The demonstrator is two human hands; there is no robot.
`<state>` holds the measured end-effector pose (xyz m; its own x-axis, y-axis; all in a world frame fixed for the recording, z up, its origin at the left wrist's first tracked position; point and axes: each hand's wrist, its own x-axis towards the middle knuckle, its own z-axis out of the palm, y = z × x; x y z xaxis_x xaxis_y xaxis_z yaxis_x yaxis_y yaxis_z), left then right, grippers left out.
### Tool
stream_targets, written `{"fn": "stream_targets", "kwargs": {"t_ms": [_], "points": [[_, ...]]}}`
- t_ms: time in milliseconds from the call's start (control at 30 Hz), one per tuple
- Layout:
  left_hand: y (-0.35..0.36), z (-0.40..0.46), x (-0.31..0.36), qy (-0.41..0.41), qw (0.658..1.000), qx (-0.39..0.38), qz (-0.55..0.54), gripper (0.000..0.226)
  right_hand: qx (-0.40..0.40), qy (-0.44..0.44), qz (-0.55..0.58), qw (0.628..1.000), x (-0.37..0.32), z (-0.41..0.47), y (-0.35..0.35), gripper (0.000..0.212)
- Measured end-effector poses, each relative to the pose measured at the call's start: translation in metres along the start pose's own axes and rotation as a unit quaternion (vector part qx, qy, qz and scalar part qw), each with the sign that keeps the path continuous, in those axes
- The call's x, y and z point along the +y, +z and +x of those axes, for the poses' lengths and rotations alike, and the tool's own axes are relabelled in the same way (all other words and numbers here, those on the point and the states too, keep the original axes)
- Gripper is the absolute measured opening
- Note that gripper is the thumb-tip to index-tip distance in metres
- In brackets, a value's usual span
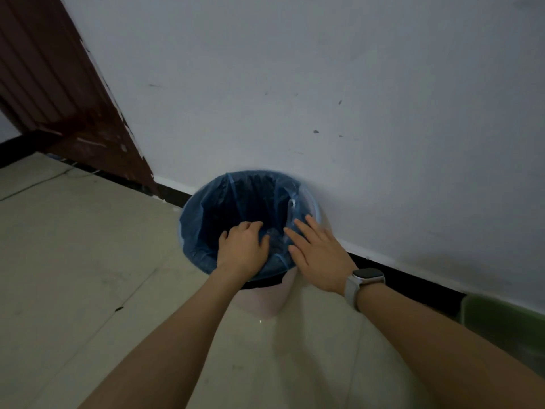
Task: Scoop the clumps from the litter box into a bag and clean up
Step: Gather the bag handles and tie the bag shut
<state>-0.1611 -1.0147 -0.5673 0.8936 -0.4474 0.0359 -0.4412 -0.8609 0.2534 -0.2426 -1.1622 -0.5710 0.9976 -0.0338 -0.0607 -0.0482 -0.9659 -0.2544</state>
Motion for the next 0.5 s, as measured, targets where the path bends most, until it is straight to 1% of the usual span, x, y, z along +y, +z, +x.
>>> {"fn": "stream_targets", "kwargs": {"t_ms": [67, 167, 233, 367, 433, 500], "points": [[-0.012, -0.012, 0.004, -0.012, 1.000, -0.016, 0.019, 0.045, -0.035, 0.007, -0.006, 0.999, -0.002, -0.007, -0.013, 0.051], [-0.050, -0.040, 0.015, -0.021, 0.999, -0.029, 0.026, 0.043, -0.059, 0.027, 0.038, 0.997, -0.011, -0.030, -0.051, 0.051], [-0.086, -0.063, 0.026, -0.029, 0.999, -0.026, 0.025, 0.041, -0.041, 0.026, 0.072, 0.996, -0.018, -0.047, -0.082, 0.048], [-0.178, -0.108, 0.047, -0.046, 0.998, -0.017, 0.037, 0.040, 0.029, 0.028, 0.121, 0.992, -0.051, -0.078, -0.164, 0.041], [-0.231, -0.125, 0.052, -0.065, 0.998, -0.007, 0.021, 0.038, 0.027, 0.021, 0.130, 0.991, -0.081, -0.096, -0.209, 0.048], [-0.287, -0.145, 0.053, -0.090, 0.996, 0.006, 0.000, 0.035, 0.002, -0.007, 0.113, 0.994, -0.116, -0.111, -0.256, 0.055]]}}
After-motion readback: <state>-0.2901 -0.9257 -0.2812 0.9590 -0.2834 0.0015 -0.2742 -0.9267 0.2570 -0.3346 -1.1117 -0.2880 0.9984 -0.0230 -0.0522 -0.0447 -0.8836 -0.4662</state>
